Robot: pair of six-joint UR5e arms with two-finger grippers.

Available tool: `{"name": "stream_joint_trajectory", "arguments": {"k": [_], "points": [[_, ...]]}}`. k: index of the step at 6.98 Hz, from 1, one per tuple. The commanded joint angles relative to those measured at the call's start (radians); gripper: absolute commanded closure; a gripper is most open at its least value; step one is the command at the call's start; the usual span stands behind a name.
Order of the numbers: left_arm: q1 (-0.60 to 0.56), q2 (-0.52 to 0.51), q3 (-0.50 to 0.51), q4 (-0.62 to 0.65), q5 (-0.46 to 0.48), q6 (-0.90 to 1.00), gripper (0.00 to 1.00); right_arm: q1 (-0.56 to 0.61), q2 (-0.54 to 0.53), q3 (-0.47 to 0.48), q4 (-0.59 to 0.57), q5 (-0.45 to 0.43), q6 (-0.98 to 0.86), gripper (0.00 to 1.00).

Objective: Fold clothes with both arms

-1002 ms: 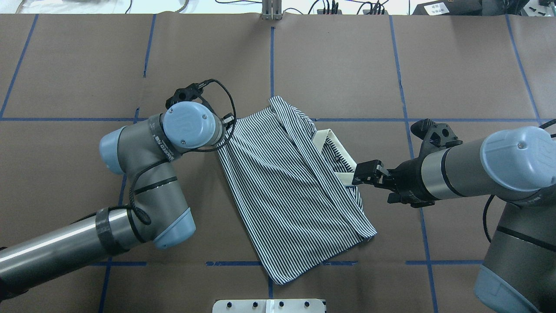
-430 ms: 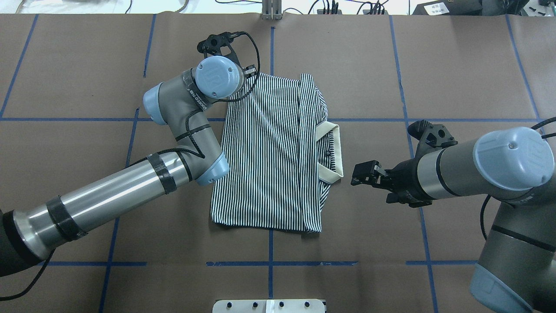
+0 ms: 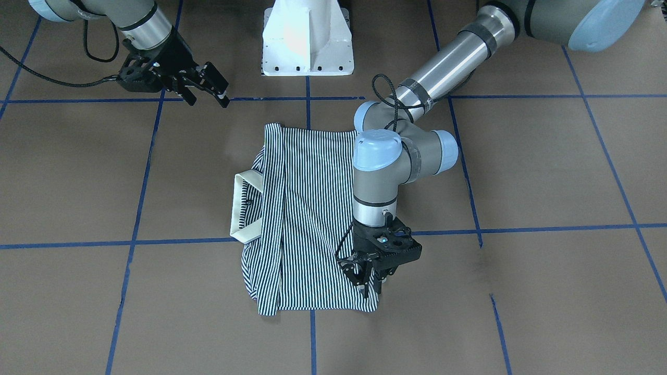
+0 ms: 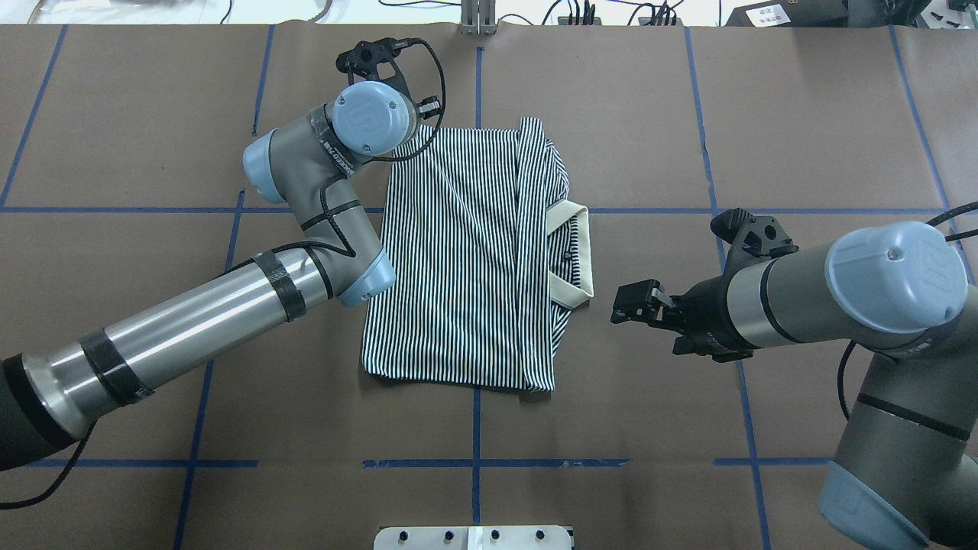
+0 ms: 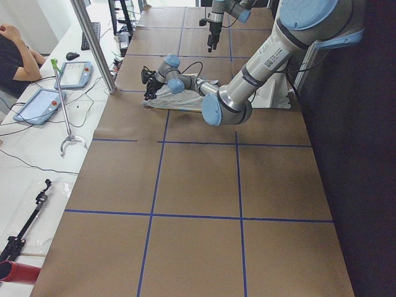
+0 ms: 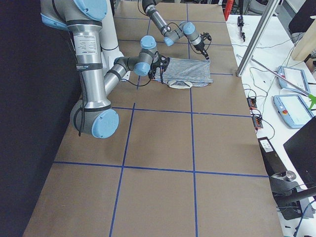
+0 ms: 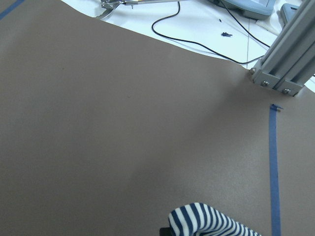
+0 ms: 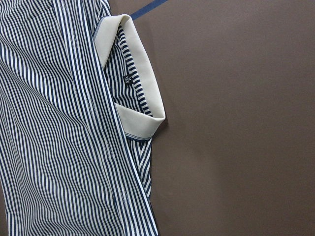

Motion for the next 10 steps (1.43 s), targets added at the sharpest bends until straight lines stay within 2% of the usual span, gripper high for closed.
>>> {"name": "stream_joint_trajectory", "arguments": {"k": [1, 2, 3, 4, 5, 6, 7, 8, 9, 10], "points": [[-0.057, -0.002, -0.01, 0.003, -0.05, 0.079, 0.0, -0.002, 0.069, -0.062, -0.012, -0.023, -0.005, 0.0], [-0.086, 0.007, -0.044, 0.02, -0.219, 0.087, 0.0, 0.001, 0.09, -0.106, -0.018, -0.024, -0.071, 0.0], [-0.089, 0.089, -0.164, 0.031, -0.317, 0.089, 0.0, -0.001, 0.106, -0.111, -0.09, -0.023, -0.186, 0.0], [-0.088, 0.202, -0.351, 0.098, -0.339, 0.09, 0.0, -0.008, 0.171, -0.119, -0.236, -0.024, -0.274, 0.0], [-0.083, 0.258, -0.506, 0.222, -0.392, 0.09, 0.0, -0.015, 0.265, -0.14, -0.403, -0.029, -0.323, 0.0], [-0.066, 0.28, -0.656, 0.341, -0.405, 0.09, 0.0, -0.039, 0.332, -0.185, -0.467, -0.062, -0.331, 0.0], [-0.021, 0.322, -0.803, 0.459, -0.405, 0.09, 0.0, -0.091, 0.398, -0.253, -0.474, -0.12, -0.347, 0.0], [-0.011, 0.385, -0.936, 0.535, -0.404, 0.09, 0.0, -0.131, 0.434, -0.298, -0.504, -0.133, -0.354, 0.0], [-0.009, 0.448, -1.031, 0.566, -0.405, 0.09, 0.0, -0.146, 0.465, -0.344, -0.509, -0.136, -0.36, 0.0], [-0.008, 0.461, -1.059, 0.576, -0.407, 0.09, 0.0, -0.147, 0.507, -0.407, -0.511, -0.135, -0.362, 0.0]]}}
